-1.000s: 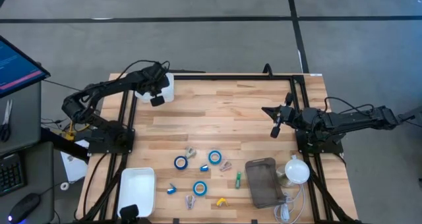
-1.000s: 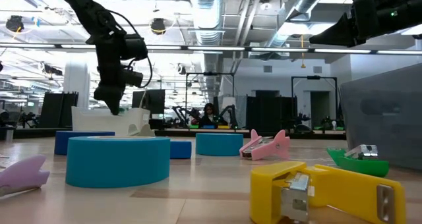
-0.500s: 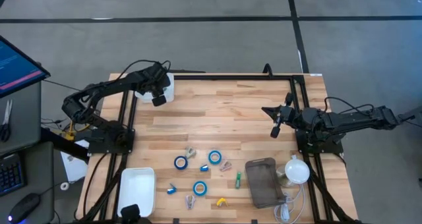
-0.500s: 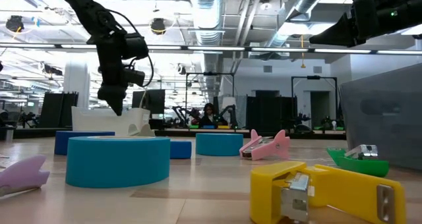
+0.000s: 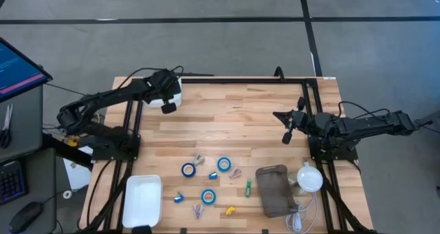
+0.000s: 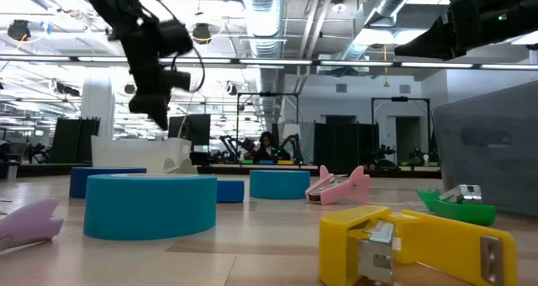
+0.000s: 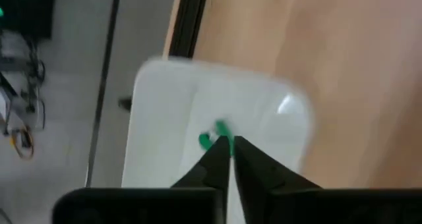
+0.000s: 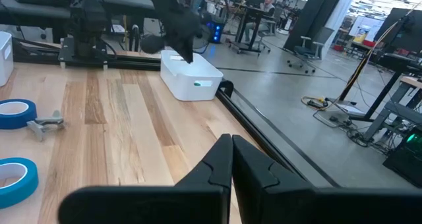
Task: Pick and place Stapler, Stapler remover, tape
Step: Put the gray staple remover into the bottom white bin
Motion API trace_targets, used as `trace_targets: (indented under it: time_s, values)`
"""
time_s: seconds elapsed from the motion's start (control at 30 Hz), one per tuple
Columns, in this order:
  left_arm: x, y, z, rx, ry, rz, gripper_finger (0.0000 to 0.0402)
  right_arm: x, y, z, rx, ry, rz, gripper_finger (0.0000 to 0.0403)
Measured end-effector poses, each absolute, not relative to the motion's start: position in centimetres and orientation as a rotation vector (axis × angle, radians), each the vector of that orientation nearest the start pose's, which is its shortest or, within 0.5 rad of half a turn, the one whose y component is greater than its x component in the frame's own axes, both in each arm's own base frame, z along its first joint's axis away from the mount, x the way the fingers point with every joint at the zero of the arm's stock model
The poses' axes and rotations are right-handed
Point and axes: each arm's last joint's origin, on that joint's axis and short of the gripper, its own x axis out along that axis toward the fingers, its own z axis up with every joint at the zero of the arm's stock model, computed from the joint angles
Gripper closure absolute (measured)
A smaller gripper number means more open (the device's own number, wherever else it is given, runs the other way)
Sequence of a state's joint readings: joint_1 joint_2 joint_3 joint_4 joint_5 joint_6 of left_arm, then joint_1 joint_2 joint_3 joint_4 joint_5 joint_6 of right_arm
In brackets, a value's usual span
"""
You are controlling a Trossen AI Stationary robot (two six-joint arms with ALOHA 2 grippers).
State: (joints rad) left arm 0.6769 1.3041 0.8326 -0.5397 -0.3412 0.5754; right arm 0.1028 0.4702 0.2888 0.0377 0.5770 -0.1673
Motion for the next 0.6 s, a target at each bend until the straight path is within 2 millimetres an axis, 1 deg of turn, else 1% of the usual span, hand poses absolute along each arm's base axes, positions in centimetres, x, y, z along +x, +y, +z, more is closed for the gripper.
trace_targets:
  time_s: [0.17,0.3,0.4,0.6]
  values:
    - [19.6,12.4,24.5,0.297,1.079,0.588,0.0397,12.8,-0.3,22.5,-0.211,0.174,-0.461,0.0403]
    - [20.2,9.2,25.8,0.276,0.958,0.536,0.0399,12.9,-0.3,22.5,-0.21,0.171,-0.461,0.0403]
    - [20.8,6.9,26.1,0.253,0.904,0.479,0.0399,12.9,-0.3,22.6,-0.208,0.166,-0.462,0.0403]
    - [21.7,2.8,26.1,0.176,0.836,0.372,0.04,12.9,-0.3,22.6,-0.187,0.154,-0.464,0.0403]
